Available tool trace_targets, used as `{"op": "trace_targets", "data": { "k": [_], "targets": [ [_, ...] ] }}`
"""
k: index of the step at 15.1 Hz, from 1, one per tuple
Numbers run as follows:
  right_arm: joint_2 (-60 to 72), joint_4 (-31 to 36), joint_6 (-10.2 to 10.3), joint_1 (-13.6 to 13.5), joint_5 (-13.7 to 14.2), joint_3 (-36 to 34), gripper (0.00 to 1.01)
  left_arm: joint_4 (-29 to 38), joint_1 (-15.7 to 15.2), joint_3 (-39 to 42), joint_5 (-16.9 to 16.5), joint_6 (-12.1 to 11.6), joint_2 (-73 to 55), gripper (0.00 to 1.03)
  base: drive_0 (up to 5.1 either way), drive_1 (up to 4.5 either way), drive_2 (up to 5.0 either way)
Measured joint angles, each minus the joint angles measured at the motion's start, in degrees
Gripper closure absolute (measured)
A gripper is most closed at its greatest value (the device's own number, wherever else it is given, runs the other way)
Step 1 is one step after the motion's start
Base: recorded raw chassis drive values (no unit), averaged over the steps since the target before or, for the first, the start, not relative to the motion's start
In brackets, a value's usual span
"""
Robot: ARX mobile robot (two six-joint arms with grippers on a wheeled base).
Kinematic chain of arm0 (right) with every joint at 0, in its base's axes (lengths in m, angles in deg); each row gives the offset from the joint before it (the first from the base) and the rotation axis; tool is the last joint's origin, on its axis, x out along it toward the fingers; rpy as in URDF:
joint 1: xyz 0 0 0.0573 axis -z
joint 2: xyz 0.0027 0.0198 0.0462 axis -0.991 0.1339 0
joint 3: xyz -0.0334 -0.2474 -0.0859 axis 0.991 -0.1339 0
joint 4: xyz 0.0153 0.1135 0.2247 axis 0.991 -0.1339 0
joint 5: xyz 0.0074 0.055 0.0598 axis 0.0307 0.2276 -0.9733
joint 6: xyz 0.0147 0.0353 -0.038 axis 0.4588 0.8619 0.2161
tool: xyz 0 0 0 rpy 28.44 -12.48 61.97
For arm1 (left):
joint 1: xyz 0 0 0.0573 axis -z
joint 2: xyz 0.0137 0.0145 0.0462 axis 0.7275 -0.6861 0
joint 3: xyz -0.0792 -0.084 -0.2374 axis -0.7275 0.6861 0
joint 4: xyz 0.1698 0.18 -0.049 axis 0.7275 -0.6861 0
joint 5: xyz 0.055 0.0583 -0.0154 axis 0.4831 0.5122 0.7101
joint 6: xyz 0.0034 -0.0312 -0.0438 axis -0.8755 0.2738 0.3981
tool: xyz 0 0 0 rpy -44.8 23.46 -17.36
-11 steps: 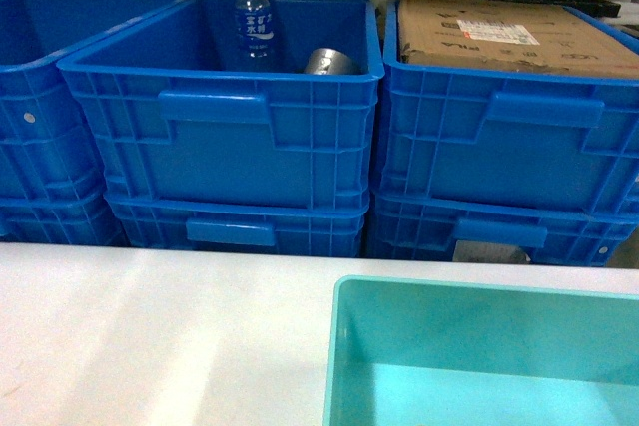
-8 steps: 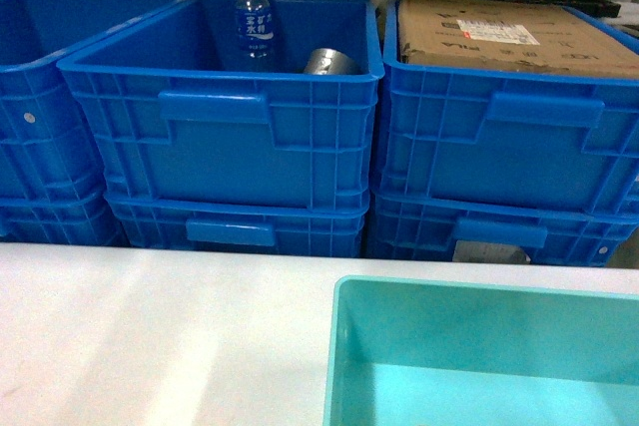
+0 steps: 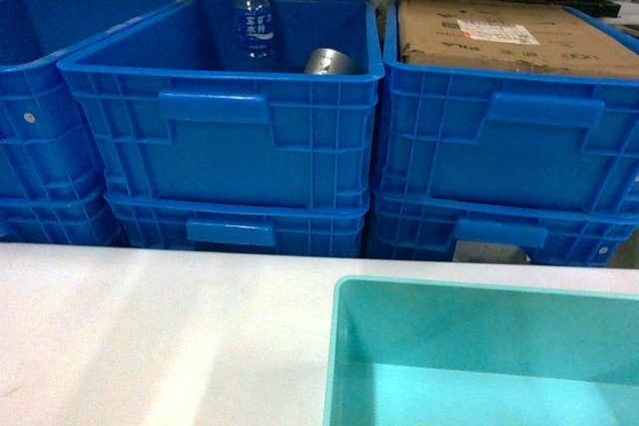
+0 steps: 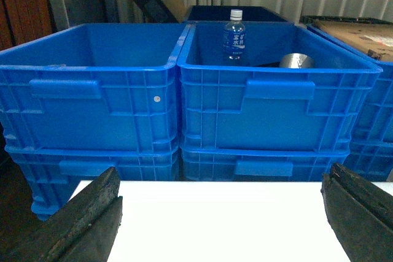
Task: Pick red block from blue box to shelf
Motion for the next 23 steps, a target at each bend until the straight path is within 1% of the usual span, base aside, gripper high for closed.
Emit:
{"op": "trace_targets", "data": {
  "k": [23],
  "targets": [
    [0.0,0.0,0.0,0.0,0.0,0.0,0.03,0.0,0.0,0.0,0.0,0.0,0.0,0.05,0.0,0.00,0.0]
  ]
}}
